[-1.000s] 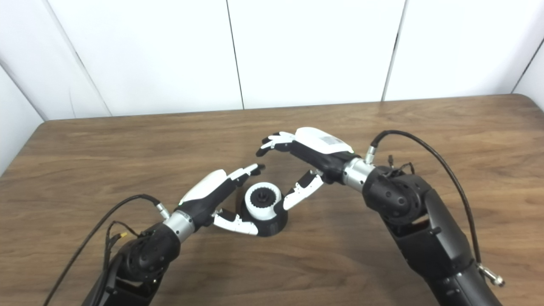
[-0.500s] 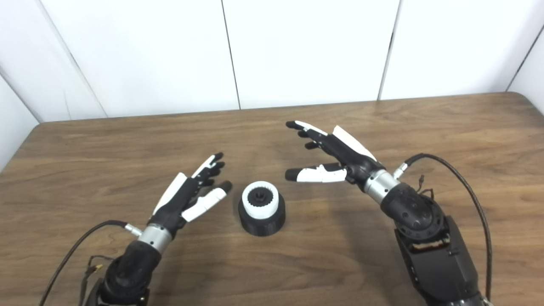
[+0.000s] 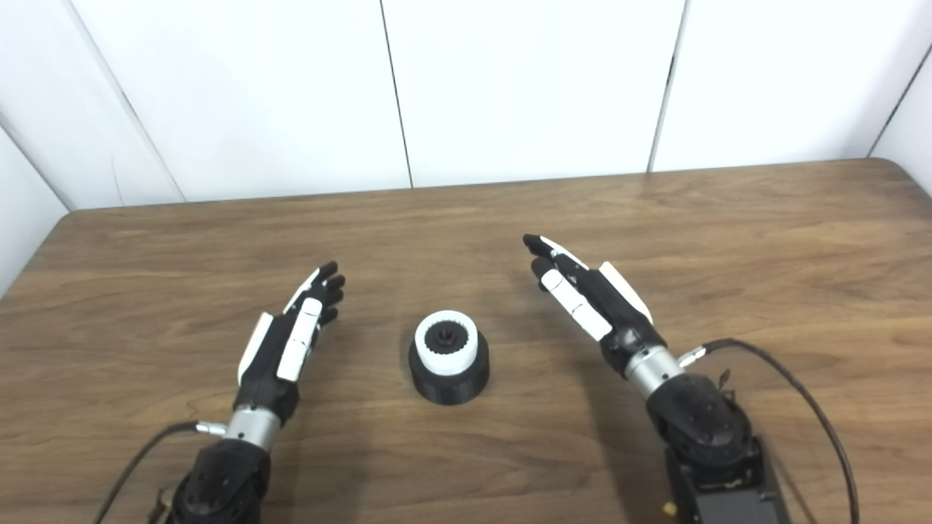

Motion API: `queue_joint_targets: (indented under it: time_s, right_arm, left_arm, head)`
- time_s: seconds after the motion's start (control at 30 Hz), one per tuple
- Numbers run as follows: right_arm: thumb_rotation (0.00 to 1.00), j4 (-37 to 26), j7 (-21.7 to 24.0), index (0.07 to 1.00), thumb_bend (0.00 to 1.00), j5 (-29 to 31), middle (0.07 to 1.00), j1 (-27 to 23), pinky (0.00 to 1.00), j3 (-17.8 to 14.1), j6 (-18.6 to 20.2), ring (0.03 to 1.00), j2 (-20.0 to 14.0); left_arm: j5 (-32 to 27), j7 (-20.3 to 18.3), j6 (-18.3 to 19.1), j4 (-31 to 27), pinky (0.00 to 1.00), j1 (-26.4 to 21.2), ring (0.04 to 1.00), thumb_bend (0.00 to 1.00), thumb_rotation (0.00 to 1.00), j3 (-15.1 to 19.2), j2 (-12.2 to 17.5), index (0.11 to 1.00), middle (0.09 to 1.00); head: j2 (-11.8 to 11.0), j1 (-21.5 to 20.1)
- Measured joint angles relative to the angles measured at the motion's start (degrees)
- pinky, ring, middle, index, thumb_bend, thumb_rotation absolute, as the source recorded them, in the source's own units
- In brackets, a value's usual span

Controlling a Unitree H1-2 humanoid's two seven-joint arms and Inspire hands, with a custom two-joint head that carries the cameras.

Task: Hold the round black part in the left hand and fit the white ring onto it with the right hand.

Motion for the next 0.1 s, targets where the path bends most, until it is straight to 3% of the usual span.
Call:
queue_joint_targets:
  time_s: [0.1]
  right_arm:
    - [1.0,-0.1,-2.2,0.998,0.35,4.0,1.0,0.4,1.0,-2.2,1.2,1.0,3.1]
  left_arm:
    - [-2.3,2.0,0.0,0.0,1.0,-0.1,0.995,0.53,1.0,2.0,-0.9,0.998,0.997]
  head:
    - [0.0,-0.3]
